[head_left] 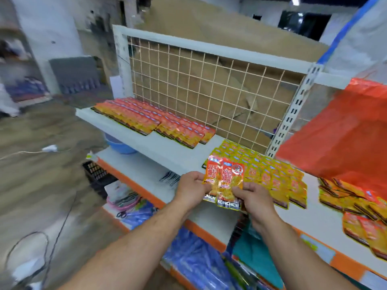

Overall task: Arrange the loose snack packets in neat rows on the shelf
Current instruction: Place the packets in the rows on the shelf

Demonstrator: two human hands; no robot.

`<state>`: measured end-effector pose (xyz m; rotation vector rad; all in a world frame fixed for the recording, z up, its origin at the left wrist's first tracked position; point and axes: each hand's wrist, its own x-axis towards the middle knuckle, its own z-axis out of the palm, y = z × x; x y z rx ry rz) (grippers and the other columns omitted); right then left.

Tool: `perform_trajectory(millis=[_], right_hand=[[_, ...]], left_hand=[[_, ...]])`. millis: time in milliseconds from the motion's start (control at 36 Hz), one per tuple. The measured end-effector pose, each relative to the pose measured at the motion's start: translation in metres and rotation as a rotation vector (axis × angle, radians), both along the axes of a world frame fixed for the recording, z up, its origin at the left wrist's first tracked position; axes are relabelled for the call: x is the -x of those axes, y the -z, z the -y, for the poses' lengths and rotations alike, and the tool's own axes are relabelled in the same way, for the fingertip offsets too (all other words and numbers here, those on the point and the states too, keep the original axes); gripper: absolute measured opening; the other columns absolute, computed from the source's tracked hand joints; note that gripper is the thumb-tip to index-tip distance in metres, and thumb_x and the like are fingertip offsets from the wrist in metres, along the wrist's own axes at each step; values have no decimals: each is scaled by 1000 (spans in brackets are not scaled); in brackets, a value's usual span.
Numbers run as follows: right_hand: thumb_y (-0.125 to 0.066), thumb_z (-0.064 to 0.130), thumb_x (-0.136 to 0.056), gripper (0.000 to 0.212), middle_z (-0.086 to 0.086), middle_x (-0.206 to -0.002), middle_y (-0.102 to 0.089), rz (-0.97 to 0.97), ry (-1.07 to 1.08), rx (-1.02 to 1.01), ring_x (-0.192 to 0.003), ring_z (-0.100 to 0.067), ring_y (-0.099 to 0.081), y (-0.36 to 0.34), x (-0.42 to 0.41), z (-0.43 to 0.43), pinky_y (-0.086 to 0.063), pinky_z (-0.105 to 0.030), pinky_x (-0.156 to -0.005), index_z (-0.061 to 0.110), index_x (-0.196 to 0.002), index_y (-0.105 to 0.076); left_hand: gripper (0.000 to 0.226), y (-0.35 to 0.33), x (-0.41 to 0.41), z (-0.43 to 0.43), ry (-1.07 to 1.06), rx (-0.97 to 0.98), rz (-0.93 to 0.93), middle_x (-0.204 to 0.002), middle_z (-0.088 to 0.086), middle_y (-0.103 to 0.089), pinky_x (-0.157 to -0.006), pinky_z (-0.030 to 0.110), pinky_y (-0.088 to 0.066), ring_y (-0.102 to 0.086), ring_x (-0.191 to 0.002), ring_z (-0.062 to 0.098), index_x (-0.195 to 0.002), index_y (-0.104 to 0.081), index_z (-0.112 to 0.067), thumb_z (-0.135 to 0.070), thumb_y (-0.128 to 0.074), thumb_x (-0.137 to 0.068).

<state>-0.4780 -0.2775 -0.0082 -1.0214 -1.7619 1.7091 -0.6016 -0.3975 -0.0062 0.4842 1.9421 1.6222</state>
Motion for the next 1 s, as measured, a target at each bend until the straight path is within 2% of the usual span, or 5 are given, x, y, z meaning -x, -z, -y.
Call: perform_trajectory(millis=[56, 167, 528, 861, 1000], right_hand=[[-77, 15, -82, 22, -8, -65, -58, 15, -38, -6, -64, -20, -52, 2, 25, 9, -39, -33, -62, 9, -65, -64], [-71, 4, -85, 45, 11, -45, -46, 17, -63, -21, -42, -4, -41, 7, 73, 18, -32, -23, -49, 16, -47, -50], [-76, 11, -83, 35, 4, -53, -49, 28, -166, -52, -47, -9, -43, 18, 217, -15, -34, -28, -57, 15, -58, -52], [-76, 14, -82, 51, -9, -66, -30, 65, -219, -36, -61, -19, -31, 27, 311, -41, -27, -34, -67, 22, -55, -34], [-78, 26, -71, 42, 2, -51, -38, 144, -153, -87, -57, -19, -40, 33, 335, -44, -35, -34, -64, 20, -47, -44]], left_hand=[[19, 2, 24, 13, -36, 18, -10, -74, 1, -72, -58, 22, -44, -62, -62, 12, -76, -67, -19, 1, -68, -76], [17, 11, 66, 30, -134, 23, 43, -78, 3, -75, -70, 31, -51, -68, -71, 21, -77, -71, -17, -1, -69, -73], [14, 3, 197, 14, -192, 85, -19, -68, 1, -68, -47, 16, -39, -58, -54, 9, -77, -69, -13, 0, -72, -81], [20, 1, 293, -11, -208, 204, -108, -83, -8, -56, -79, 34, -50, -57, -82, 16, -96, -62, -13, -5, -74, -84], [22, 14, 331, -20, -201, 261, -155, -70, -2, -56, -61, 23, -39, -52, -67, 17, -83, -60, -19, -10, -80, -77]])
